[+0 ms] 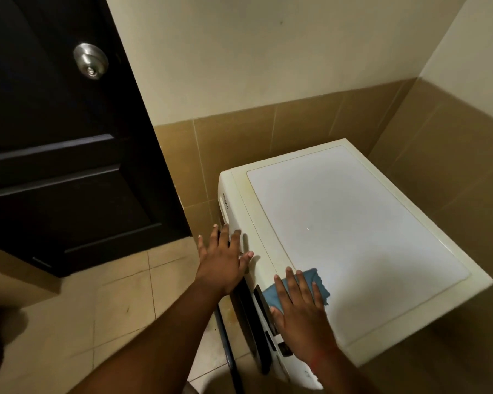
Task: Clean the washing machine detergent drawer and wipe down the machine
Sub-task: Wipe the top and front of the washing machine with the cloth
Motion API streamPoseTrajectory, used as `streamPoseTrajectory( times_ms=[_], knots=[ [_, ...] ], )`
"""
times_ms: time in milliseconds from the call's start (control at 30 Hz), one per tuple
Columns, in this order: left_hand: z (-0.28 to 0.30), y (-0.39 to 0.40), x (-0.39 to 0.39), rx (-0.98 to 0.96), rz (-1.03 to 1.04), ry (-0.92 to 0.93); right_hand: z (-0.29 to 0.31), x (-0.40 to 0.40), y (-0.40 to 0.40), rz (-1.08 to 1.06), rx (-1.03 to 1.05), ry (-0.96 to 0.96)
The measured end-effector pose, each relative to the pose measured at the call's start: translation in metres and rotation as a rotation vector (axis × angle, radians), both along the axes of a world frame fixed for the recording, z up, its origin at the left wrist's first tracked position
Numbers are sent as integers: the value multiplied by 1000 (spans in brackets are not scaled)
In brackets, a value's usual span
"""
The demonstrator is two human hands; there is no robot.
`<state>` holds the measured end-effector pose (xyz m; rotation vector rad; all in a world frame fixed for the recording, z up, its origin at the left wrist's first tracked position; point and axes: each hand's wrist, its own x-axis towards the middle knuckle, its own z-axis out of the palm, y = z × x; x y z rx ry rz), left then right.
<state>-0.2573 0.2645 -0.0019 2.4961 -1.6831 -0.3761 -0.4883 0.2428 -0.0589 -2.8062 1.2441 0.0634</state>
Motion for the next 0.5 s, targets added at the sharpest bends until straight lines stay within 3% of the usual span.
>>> streamPoseTrajectory(
  times_ms=[133,333,500],
  knots=[
    [2,-5,14,13,-64,-11,5,31,-16,-59,-8,10],
    [5,-12,14,-8,-23,9,11,0,20,-39,27,8],
    [2,-13,-5,10,65,17,10,36,-30,12,33,-33]
  ],
)
